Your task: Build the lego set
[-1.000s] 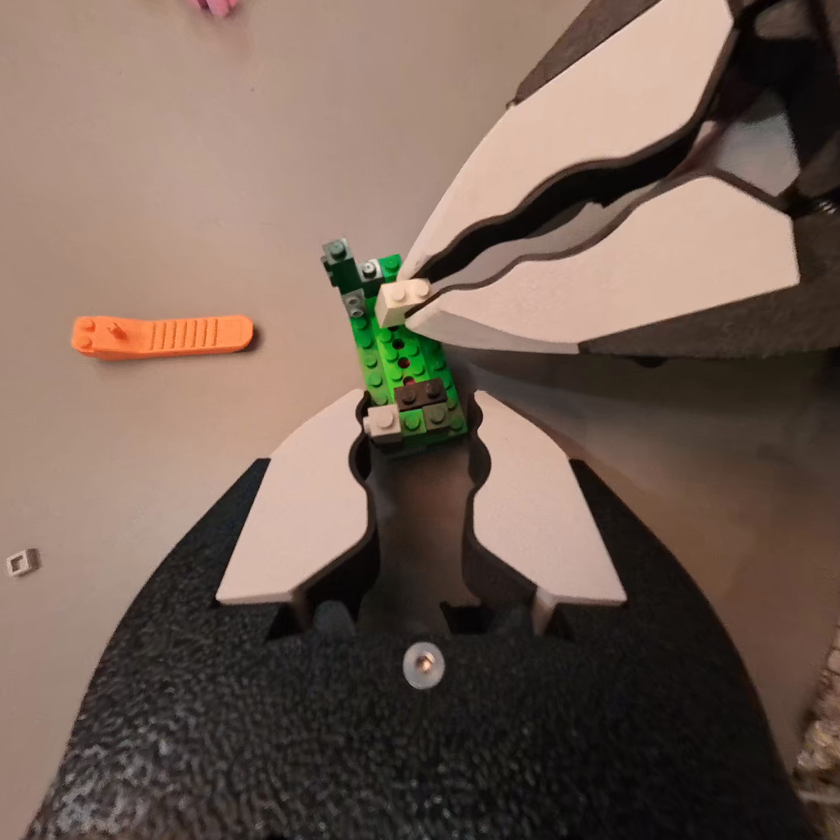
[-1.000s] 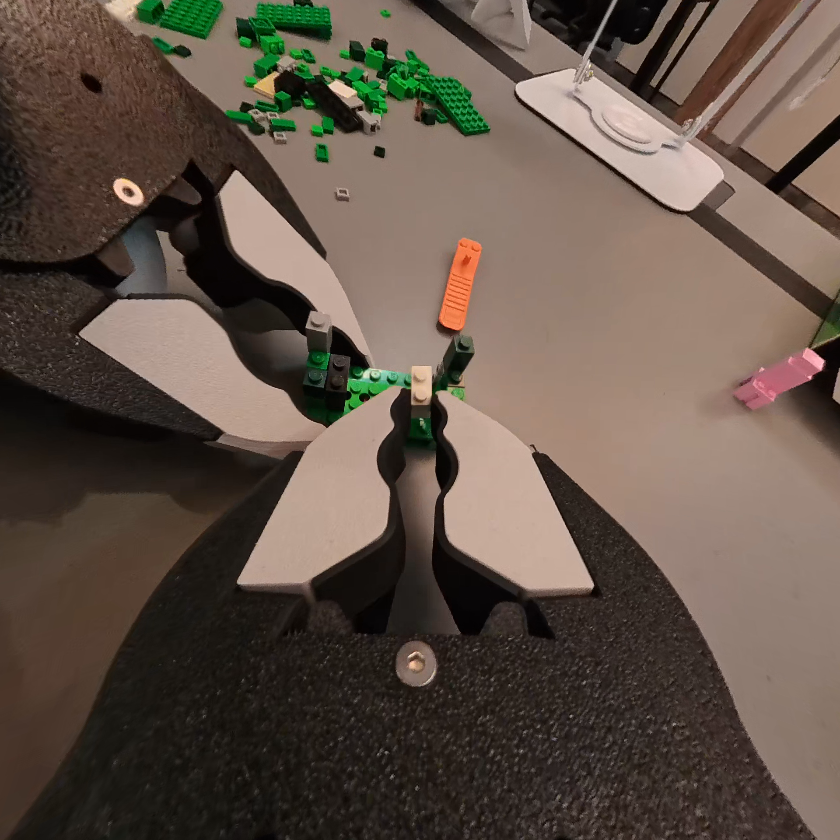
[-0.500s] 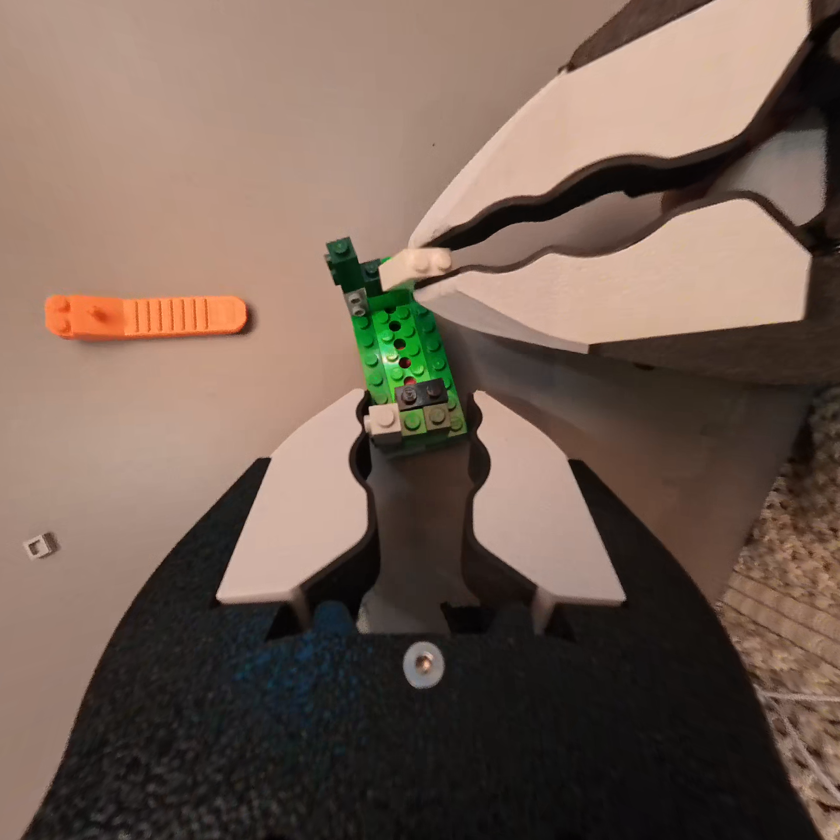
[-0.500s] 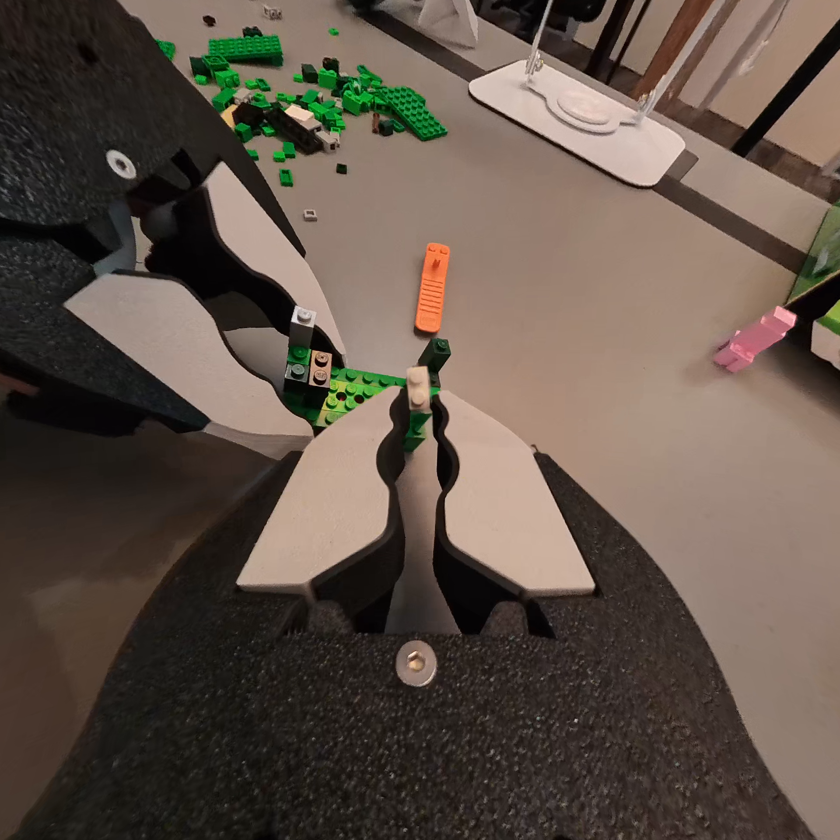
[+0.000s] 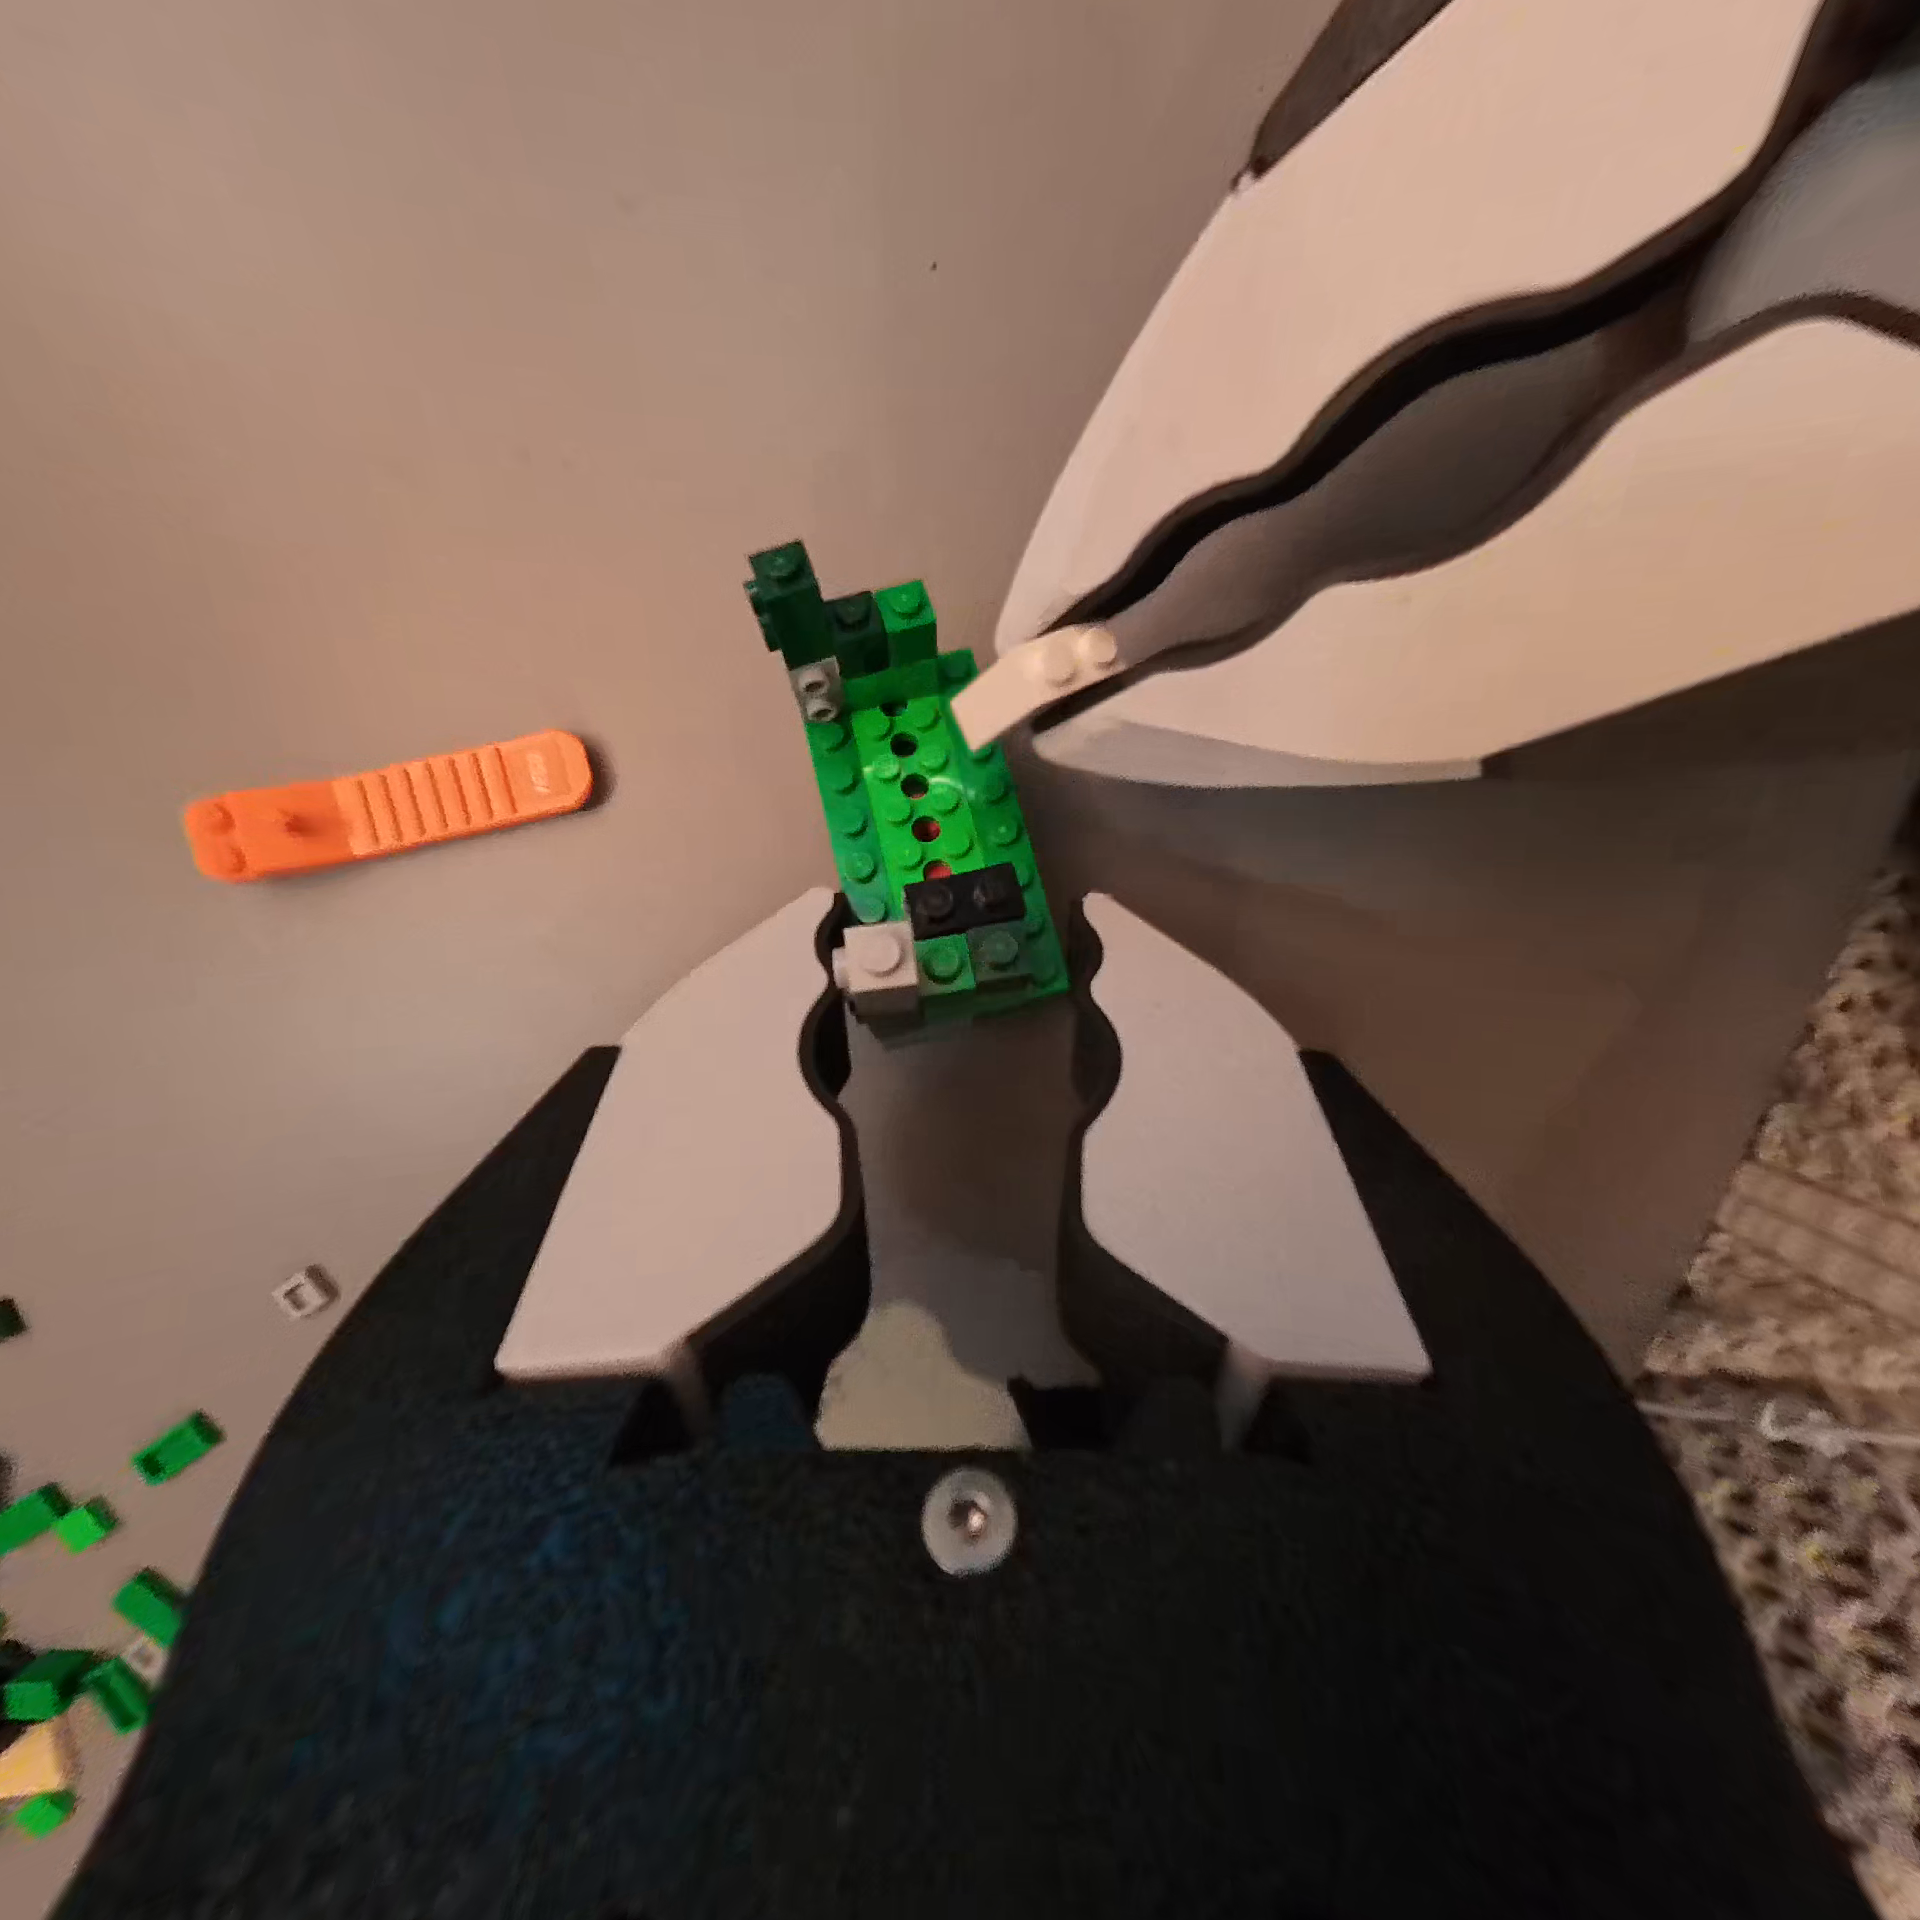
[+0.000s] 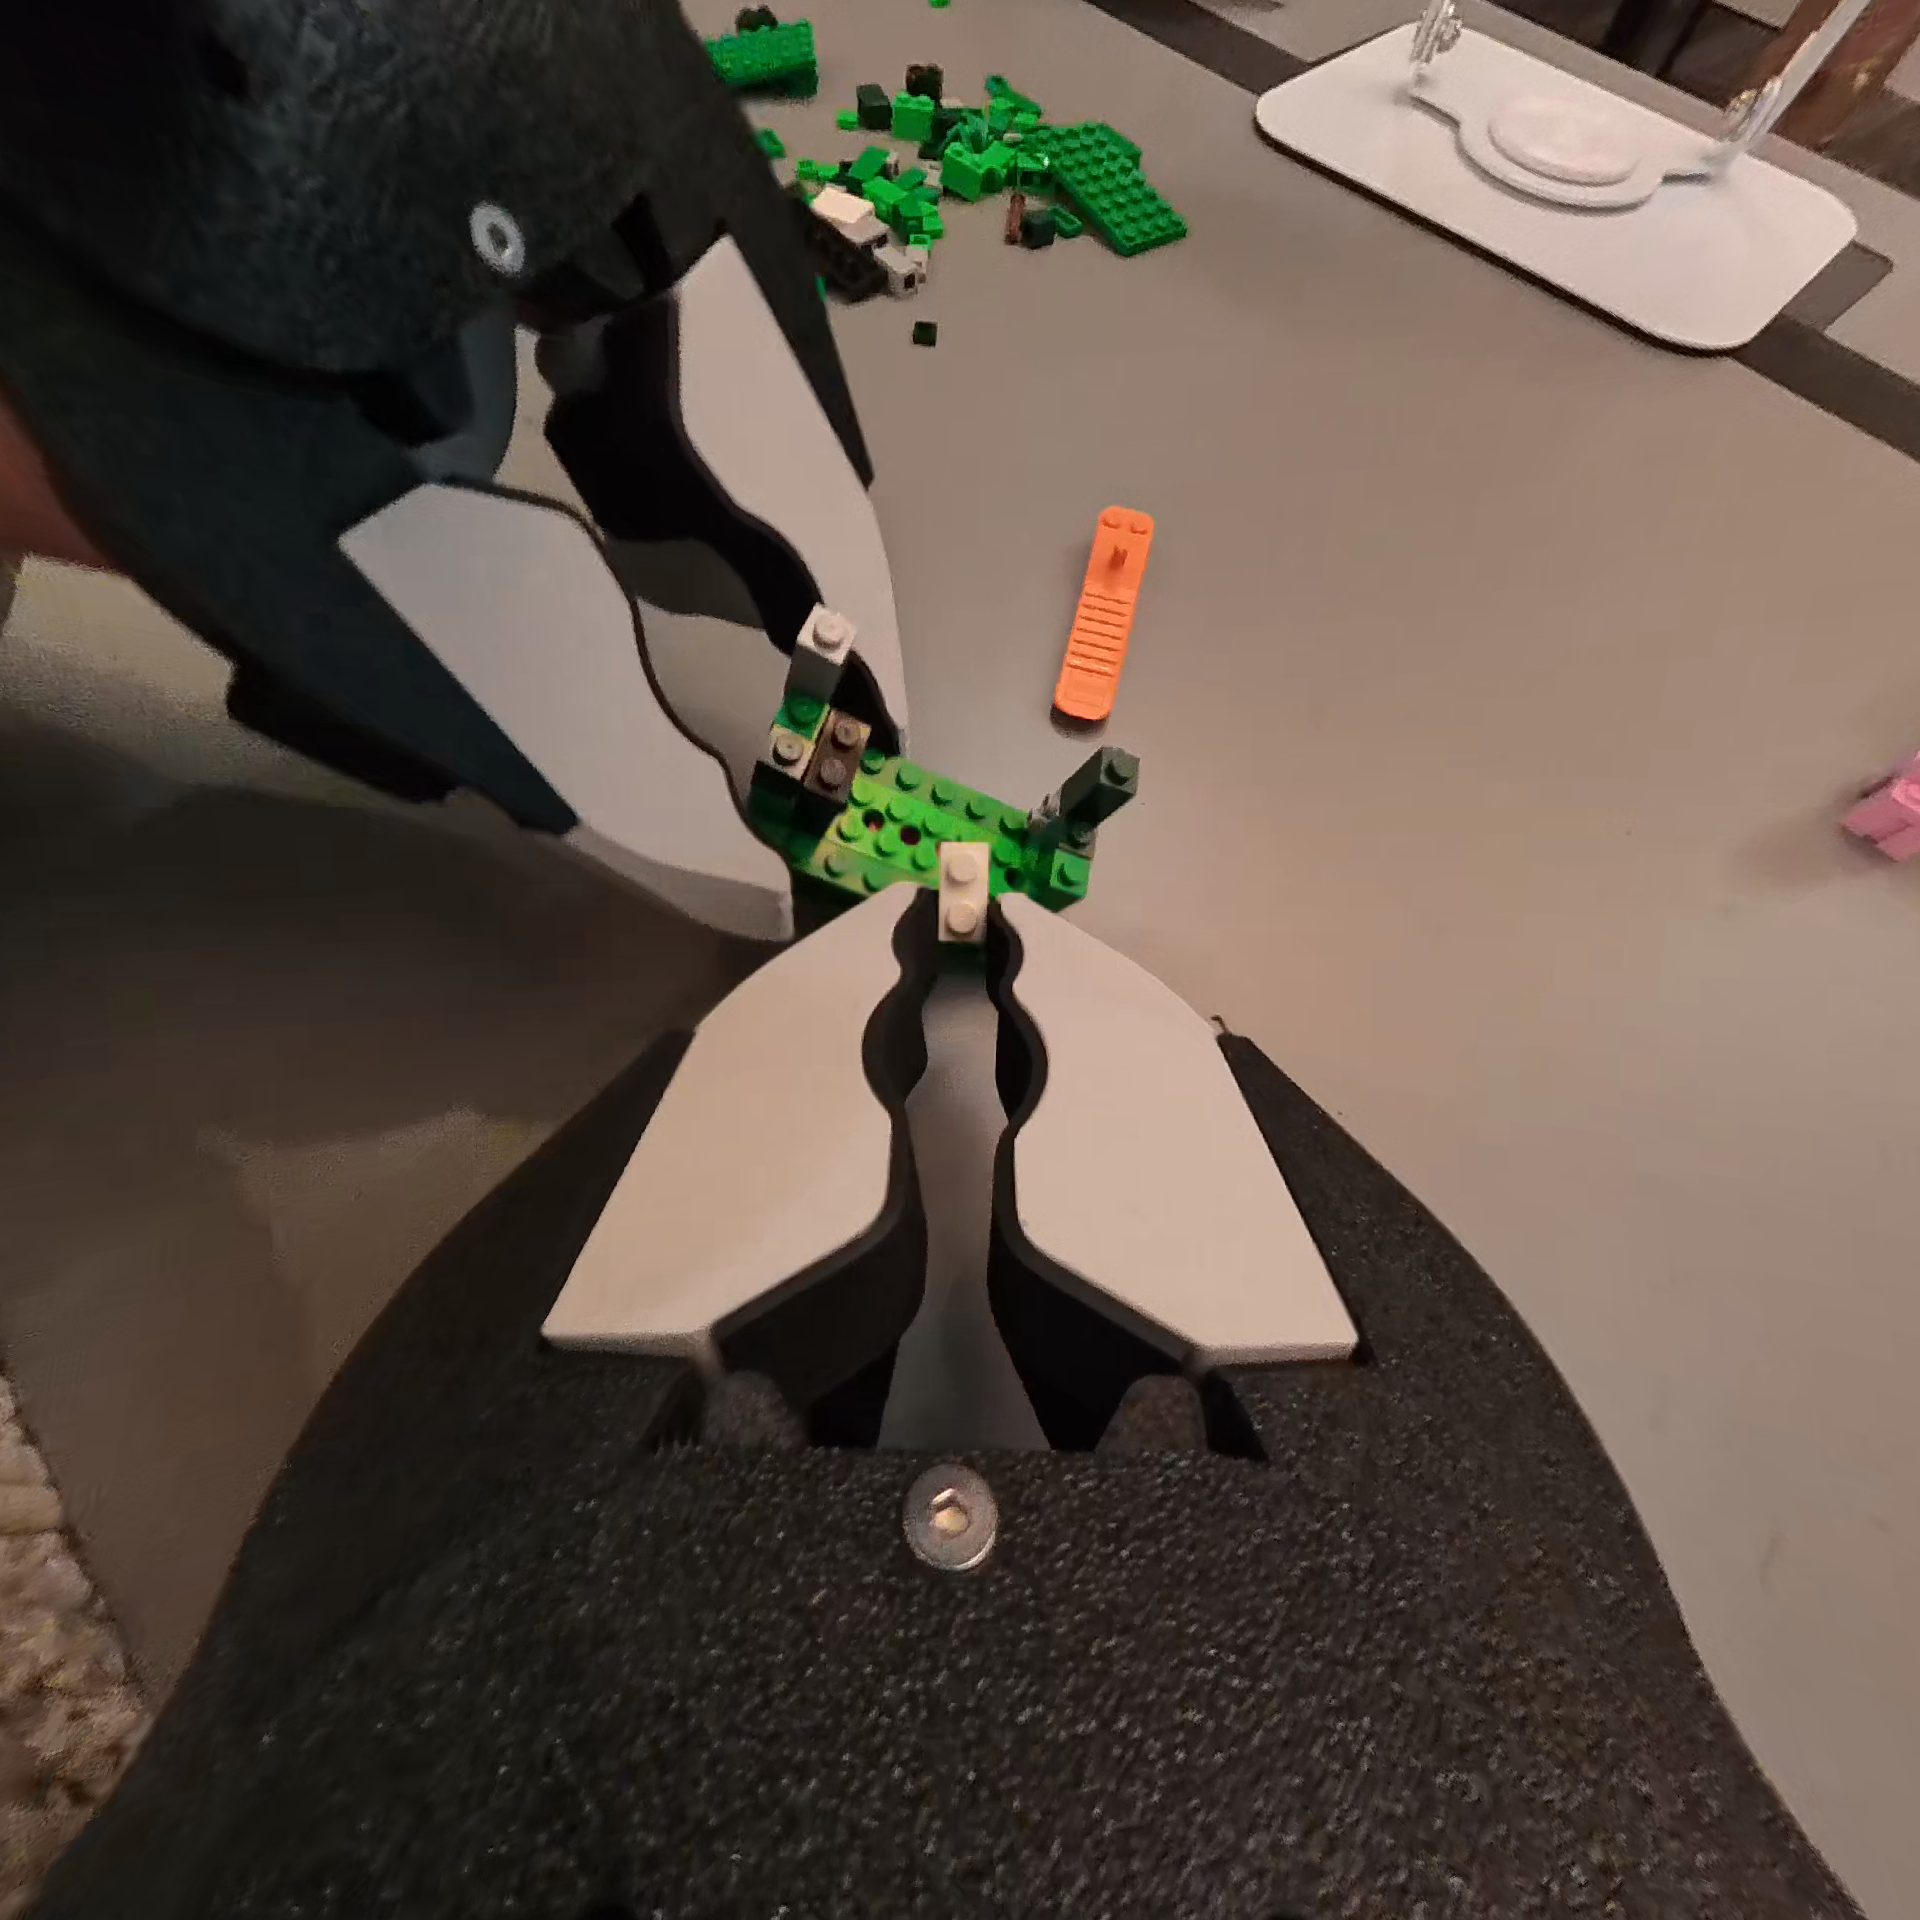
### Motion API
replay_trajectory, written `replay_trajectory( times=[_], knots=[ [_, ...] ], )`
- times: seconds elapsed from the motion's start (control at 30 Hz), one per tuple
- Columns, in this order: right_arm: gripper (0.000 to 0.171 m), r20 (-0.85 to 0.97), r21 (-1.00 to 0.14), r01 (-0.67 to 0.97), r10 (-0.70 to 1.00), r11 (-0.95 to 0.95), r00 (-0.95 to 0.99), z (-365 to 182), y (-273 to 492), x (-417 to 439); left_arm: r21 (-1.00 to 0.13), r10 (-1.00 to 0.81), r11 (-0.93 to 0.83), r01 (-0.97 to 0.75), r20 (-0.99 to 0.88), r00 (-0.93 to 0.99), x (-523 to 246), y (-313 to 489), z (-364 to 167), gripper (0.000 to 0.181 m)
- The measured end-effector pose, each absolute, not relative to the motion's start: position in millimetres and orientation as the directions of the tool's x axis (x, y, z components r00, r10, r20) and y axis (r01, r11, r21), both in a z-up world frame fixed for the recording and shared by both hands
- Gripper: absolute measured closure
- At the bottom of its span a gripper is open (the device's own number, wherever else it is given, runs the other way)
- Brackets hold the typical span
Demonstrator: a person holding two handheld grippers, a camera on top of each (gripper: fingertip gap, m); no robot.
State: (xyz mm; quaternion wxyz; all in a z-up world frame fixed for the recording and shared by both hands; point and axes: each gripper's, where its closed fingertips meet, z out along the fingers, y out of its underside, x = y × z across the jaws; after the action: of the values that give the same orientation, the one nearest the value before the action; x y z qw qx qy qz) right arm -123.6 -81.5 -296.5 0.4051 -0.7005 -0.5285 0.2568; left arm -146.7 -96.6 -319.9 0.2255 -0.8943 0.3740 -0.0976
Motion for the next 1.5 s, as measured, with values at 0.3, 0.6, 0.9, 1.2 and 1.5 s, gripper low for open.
replay_trajectory(
  times=[0.3,0.6,0.9,1.2,1.5],
  knots=[
    [0.163,0.252,-0.822,0.528,0.968,0.214,-0.001,-283.2,-79.6,-96.7,-0.427,-0.948,-0.307,-0.850,0.060,0.312,-160.7,-113.2,-317.6,0.142],
    [0.163,0.547,-0.671,0.224,0.676,0.707,-0.494,-253.7,-125.5,-116.3,-0.226,-0.942,0.151,-0.962,0.263,-0.209,-172.0,-127.8,-294.4,0.142],
    [0.163,0.585,-0.545,0.160,0.510,0.823,-0.630,-264.5,-147.7,-123.9,-0.224,-0.845,0.289,-0.931,0.398,-0.358,-164.7,-150.1,-283.5,0.142],
    [0.163,0.398,-0.789,0.045,0.566,0.612,-0.722,-223.1,-175.4,-103.5,-0.375,-0.772,0.336,-0.864,0.416,-0.481,-152.5,-179.3,-249.3,0.143],
    [0.163,0.310,-0.890,-0.055,0.513,0.452,-0.800,-185.8,-175.8,-101.4,-0.404,-0.743,0.406,-0.820,0.376,-0.554,-139.9,-182.6,-212.5,0.142]
  ],
)
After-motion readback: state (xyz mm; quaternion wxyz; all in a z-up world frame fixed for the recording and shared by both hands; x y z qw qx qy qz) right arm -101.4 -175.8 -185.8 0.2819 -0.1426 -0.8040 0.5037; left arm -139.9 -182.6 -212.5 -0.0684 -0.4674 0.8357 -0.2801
